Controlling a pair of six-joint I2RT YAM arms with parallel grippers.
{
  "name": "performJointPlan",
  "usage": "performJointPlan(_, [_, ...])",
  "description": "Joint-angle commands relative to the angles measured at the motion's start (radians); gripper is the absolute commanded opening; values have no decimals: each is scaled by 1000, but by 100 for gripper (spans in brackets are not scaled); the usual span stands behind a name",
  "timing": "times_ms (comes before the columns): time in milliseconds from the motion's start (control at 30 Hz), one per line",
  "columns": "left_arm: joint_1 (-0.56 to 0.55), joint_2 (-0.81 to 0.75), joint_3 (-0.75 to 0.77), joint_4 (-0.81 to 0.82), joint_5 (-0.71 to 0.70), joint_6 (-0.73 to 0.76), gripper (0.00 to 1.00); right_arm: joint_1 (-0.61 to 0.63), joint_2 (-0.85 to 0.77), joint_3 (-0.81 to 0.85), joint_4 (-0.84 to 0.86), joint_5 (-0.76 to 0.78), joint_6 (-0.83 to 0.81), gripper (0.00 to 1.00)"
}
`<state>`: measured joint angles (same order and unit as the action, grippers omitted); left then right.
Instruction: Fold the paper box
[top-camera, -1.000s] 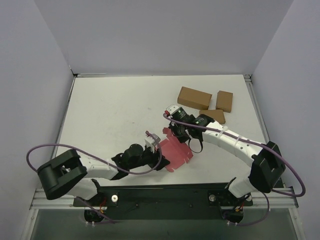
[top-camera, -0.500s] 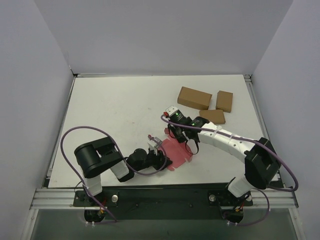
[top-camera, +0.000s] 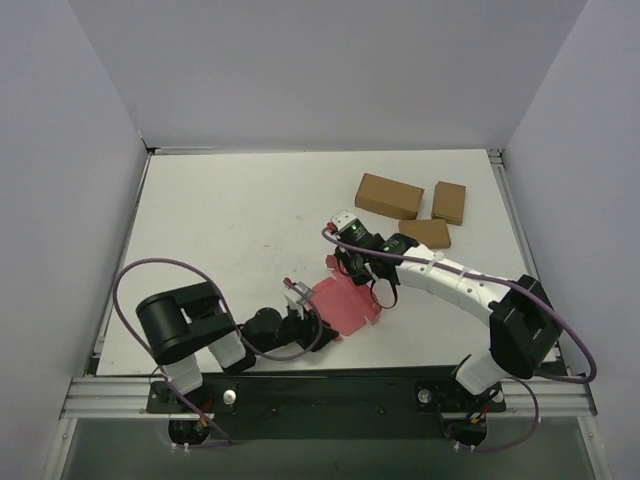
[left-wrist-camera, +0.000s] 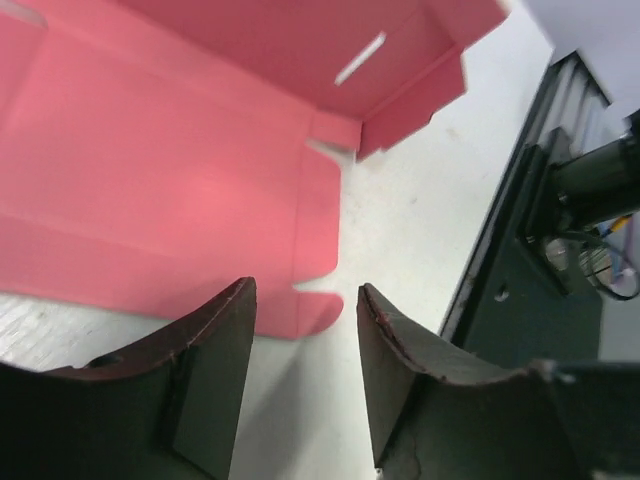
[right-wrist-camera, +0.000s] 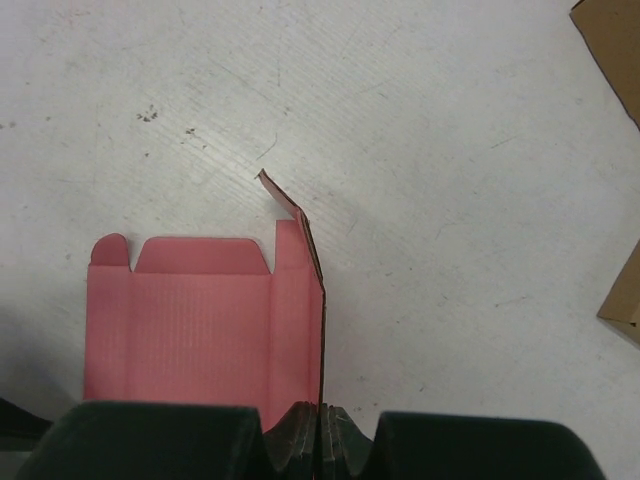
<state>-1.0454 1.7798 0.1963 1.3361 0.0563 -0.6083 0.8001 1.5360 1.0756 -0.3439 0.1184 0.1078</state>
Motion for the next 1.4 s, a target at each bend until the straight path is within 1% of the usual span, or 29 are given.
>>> performJointPlan(0, [27,-244,-47,-75,-29,-28,59,2,-103,-26,-53,-143,21,0])
performJointPlan(33, [39,-375,-46,-151,-36,-21,61,-1,-117,-17,-79,-167,9,0])
performJointPlan(67, [45,-448,-31,-234,-47,-10,63,-2,-131,-14,-90,-187,6,0])
performJointPlan(100, [53,-521,-15,-418,-49,10,66,-4,-151,-11,-101,-207,7,0])
performJointPlan(133, [61,-660,-2,-514,-100,19,68,-13,-158,-6,-124,-248,7,0])
performJointPlan(167, [88,-724,17,-599,-108,34,69,-16,-163,4,-136,-264,16,0])
performJointPlan(200, [106,-781,43,-733,-104,54,73,-19,-177,9,-145,-282,23,0])
performJointPlan(233, [132,-869,58,-794,-60,61,75,-24,-183,15,-159,-318,30,0])
performJointPlan(267, [203,-900,71,-848,-17,64,75,-35,-192,21,-161,-341,53,0])
performJointPlan(300, [234,-928,101,-942,22,65,75,-39,-210,23,-161,-364,61,0])
performJointPlan(333, [261,-968,110,-980,98,68,75,-51,-218,26,-164,-414,72,0])
performJointPlan(367, [287,-988,117,-1005,129,76,75,-68,-226,33,-164,-434,88,0])
performJointPlan(400, [291,-1005,130,-1041,152,85,75,-79,-244,37,-161,-456,99,0])
performJointPlan(500, [292,-1060,153,-1115,186,107,75,-134,-278,52,-161,-566,127,0])
performJointPlan(600, [298,-1105,170,-1149,204,108,75,-166,-319,67,-156,-648,138,0])
performJointPlan(667, [308,-1112,178,-1164,221,101,76,-179,-345,73,-155,-707,145,0])
performJointPlan(800, [309,-1120,201,-1166,234,90,76,-205,-376,89,-155,-779,167,0])
performJointPlan(1000, [309,-1100,245,-1169,221,105,76,-208,-410,92,-152,-836,185,0])
performJointPlan(1233, [314,-1091,275,-1204,90,127,75,-210,-425,98,-145,-881,197,0])
performJointPlan(1367, [320,-1062,279,-1175,112,139,74,-211,-422,99,-142,-885,199,0])
